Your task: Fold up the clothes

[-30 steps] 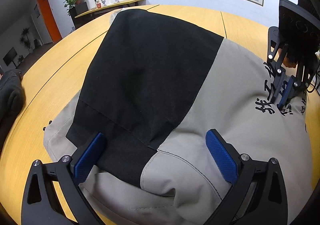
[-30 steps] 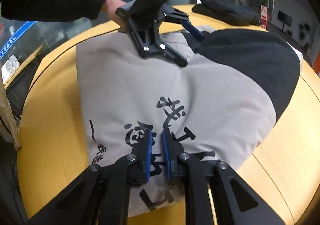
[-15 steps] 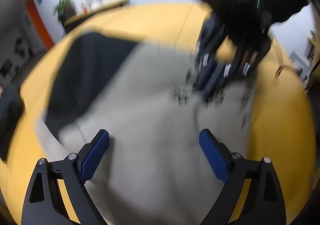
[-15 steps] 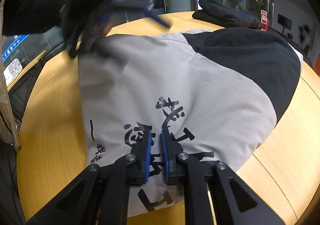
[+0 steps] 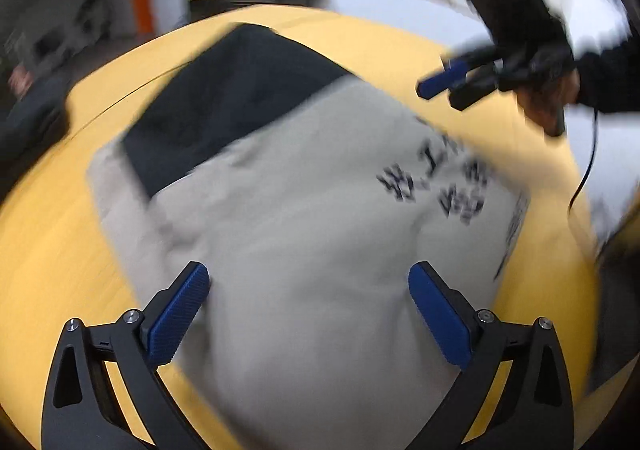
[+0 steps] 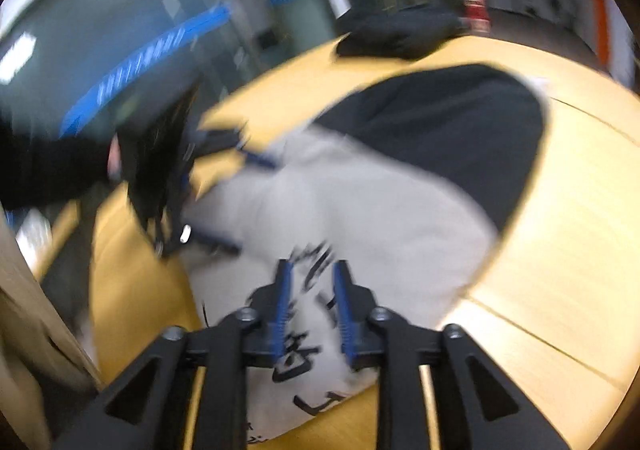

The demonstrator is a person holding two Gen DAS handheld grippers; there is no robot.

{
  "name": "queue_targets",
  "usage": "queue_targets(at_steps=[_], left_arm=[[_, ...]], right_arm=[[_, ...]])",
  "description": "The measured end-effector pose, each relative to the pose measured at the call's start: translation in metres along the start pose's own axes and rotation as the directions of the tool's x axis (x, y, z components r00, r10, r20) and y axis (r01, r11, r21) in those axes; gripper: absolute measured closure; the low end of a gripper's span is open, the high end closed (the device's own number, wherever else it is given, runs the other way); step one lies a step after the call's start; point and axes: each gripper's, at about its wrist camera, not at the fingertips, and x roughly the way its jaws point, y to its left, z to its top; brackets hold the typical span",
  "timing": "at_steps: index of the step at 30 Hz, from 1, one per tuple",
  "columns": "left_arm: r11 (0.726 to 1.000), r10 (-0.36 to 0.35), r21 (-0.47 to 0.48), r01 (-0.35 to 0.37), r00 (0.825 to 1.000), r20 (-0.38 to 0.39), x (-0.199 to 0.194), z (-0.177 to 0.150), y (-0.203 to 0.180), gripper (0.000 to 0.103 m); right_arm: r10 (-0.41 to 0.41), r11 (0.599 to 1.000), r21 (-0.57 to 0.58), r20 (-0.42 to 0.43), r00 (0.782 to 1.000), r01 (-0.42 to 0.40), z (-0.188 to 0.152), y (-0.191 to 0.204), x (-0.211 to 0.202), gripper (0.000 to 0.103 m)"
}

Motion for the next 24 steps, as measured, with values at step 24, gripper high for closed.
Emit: queue_targets(at_steps=[24], left_arm=[[0.779,-0.109,-0.62,0.091,0.994,0.009,0.041,-0.036,0.074,0.039]], right_arm=[[0.016,0.966,0.257,-0.106,0.994,0.012,0.017,-0.084,0.067,0.056]])
